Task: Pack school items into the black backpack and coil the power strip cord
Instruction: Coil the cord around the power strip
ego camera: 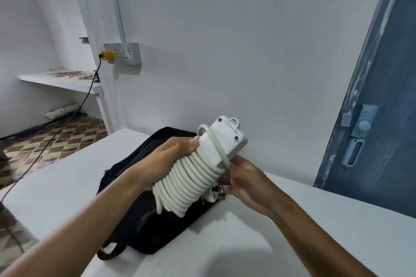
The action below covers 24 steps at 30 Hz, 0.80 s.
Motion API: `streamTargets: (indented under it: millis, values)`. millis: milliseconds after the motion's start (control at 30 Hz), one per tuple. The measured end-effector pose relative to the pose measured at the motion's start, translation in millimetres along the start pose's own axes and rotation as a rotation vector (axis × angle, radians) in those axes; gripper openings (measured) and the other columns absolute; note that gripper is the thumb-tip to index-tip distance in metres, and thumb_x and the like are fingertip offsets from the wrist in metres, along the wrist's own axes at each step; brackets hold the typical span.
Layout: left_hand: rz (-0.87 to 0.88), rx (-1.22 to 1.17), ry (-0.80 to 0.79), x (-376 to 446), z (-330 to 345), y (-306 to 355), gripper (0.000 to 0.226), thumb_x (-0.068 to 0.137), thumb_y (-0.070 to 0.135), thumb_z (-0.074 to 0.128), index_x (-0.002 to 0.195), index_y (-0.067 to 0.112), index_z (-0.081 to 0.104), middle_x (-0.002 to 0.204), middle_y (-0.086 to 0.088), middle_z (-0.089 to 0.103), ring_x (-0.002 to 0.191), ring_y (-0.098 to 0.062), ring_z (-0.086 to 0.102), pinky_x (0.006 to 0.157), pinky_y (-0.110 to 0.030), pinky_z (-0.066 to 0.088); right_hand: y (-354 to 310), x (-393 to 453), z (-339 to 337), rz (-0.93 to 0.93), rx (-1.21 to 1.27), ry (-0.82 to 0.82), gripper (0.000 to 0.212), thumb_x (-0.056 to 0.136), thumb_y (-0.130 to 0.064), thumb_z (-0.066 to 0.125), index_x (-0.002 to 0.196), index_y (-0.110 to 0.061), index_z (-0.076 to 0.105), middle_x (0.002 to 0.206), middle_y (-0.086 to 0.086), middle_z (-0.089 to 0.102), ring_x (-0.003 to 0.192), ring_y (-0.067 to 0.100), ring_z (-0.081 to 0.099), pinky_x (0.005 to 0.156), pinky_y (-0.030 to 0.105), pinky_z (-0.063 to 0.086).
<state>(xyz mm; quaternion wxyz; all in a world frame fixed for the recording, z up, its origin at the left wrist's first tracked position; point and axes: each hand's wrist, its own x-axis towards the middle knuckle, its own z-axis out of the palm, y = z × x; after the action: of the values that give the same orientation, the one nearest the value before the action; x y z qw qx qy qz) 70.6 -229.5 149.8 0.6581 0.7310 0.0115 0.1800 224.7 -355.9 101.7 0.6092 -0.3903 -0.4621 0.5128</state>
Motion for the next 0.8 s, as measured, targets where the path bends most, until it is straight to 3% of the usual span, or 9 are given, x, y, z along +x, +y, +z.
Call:
streamTargets:
  millis: [100, 167, 267, 400, 533, 667, 800]
  values:
    - [-0.104, -0.201, -0.097, -4.3, -5.0, -0.1, 0.054, 0.077, 0.053, 0.07, 0.104, 0.006, 0.067, 0.085, -0.014, 0.07, 0.071, -0.025, 0.07, 0.064, -0.036, 0.058, 8.3, 5.4, 9.1, 0.026, -0.003, 0.048, 0.023, 0.082, -0.002, 0.057, 0.098, -0.011, 0.071, 0.088, 0.01, 0.068, 0.079, 0.023, 0.064, 0.073, 0.032, 0.052]
    - [-0.13, -0.171, -0.143, -7.9, -9.9, 5.1, 0.046, 0.082, 0.051, 0.065, 0.104, 0.01, 0.069, 0.085, -0.013, 0.071, 0.071, -0.026, 0.071, 0.064, -0.037, 0.059, 8.7, 8.6, 7.7, 0.062, 0.046, 0.113, 0.015, 0.08, 0.0, 0.058, 0.092, -0.003, 0.067, 0.075, 0.009, 0.064, 0.066, 0.019, 0.059, 0.066, 0.033, 0.054]
    - [-0.185, -0.055, 0.039, -12.7, -25.6, 4.7, 0.051, 0.076, 0.055, 0.071, 0.1, 0.01, 0.071, 0.088, -0.015, 0.069, 0.075, -0.027, 0.069, 0.067, -0.039, 0.058, 6.5, 7.6, 11.9, 0.077, -0.235, 0.167, 0.009, 0.088, -0.003, 0.056, 0.093, -0.004, 0.064, 0.075, 0.007, 0.065, 0.065, 0.015, 0.059, 0.062, 0.031, 0.054]
    - [-0.245, 0.046, 0.332, -19.3, -36.3, -12.9, 0.048, 0.085, 0.047, 0.058, 0.103, 0.005, 0.07, 0.094, -0.022, 0.069, 0.082, -0.032, 0.067, 0.074, -0.042, 0.057, 22.9, 15.7, 35.5, -0.04, -0.456, 0.343, 0.032, 0.097, -0.002, 0.045, 0.101, -0.028, 0.064, 0.072, -0.001, 0.064, 0.063, 0.009, 0.056, 0.061, 0.023, 0.05]
    - [-0.241, 0.063, 0.498, -17.9, -32.9, -30.1, 0.055, 0.088, 0.049, 0.059, 0.103, -0.003, 0.068, 0.101, -0.027, 0.068, 0.083, -0.033, 0.066, 0.075, -0.042, 0.056, 40.5, 36.1, 54.1, 0.02, -0.253, 0.473, 0.033, 0.094, -0.002, 0.044, 0.09, -0.024, 0.068, 0.075, -0.002, 0.061, 0.071, 0.01, 0.055, 0.069, 0.03, 0.05]
    - [-0.259, 0.01, 0.594, -16.8, -36.7, -45.9, 0.05, 0.094, 0.043, 0.053, 0.103, -0.004, 0.066, 0.094, -0.024, 0.069, 0.08, -0.029, 0.066, 0.074, -0.041, 0.056, 57.2, 52.0, 69.3, 0.084, 0.117, 0.441, 0.023, 0.095, -0.023, 0.053, 0.113, -0.019, 0.066, 0.112, 0.005, 0.069, 0.105, 0.02, 0.066, 0.087, 0.049, 0.054]
    - [-0.274, -0.099, 0.618, -18.1, -49.8, -60.5, 0.046, 0.095, 0.039, 0.053, 0.1, -0.004, 0.068, 0.098, -0.028, 0.069, 0.084, -0.034, 0.067, 0.082, -0.049, 0.055, 75.9, 66.7, 86.5, -0.004, 0.189, 0.49, 0.029, 0.088, -0.015, 0.063, 0.118, -0.015, 0.064, 0.111, 0.014, 0.069, 0.102, 0.03, 0.068, 0.083, 0.056, 0.054]
